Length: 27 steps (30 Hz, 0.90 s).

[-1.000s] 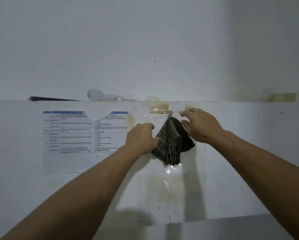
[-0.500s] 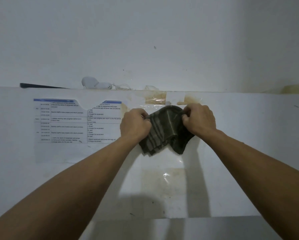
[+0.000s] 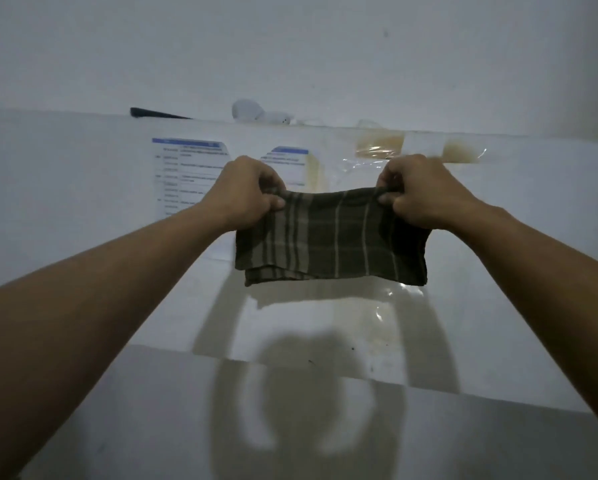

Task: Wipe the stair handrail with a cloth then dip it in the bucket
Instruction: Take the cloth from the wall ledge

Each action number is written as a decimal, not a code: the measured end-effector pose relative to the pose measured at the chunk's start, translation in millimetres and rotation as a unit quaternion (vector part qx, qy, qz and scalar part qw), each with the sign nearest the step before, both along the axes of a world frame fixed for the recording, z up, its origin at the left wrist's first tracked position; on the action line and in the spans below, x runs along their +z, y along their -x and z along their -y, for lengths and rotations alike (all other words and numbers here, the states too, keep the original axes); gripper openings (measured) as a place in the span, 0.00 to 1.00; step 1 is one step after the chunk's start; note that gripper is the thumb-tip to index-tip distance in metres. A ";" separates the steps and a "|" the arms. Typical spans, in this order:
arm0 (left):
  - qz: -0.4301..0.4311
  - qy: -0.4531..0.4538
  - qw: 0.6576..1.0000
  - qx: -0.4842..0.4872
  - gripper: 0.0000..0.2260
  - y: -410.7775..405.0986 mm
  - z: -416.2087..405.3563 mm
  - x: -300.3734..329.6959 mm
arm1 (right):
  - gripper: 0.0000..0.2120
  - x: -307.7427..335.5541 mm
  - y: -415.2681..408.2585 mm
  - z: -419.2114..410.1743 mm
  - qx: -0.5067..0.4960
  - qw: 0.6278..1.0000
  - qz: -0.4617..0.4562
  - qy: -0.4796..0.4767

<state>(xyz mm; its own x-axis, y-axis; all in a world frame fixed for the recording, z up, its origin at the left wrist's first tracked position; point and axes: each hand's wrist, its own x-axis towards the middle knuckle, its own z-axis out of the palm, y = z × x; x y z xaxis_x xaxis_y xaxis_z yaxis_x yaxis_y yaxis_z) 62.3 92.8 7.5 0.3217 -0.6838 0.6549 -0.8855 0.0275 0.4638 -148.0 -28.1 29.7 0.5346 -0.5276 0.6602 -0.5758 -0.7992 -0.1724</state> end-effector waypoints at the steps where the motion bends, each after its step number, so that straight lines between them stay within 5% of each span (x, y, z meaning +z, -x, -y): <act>1: -0.004 -0.024 1.000 0.000 0.06 -11.3 -11.8 -6.8 | 0.04 -5.5 -11.5 -4.7 0.015 0.999 -0.029 -0.017; 14: -0.105 -0.300 0.941 0.115 0.05 -172.5 -178.7 -120.1 | 0.05 -121.2 -227.2 -91.9 0.212 0.940 -0.242 -0.113; 27: -0.238 -0.279 0.854 0.369 0.06 -232.1 -379.3 -222.4 | 0.07 -213.2 -422.4 -241.3 0.438 0.824 -0.351 -0.084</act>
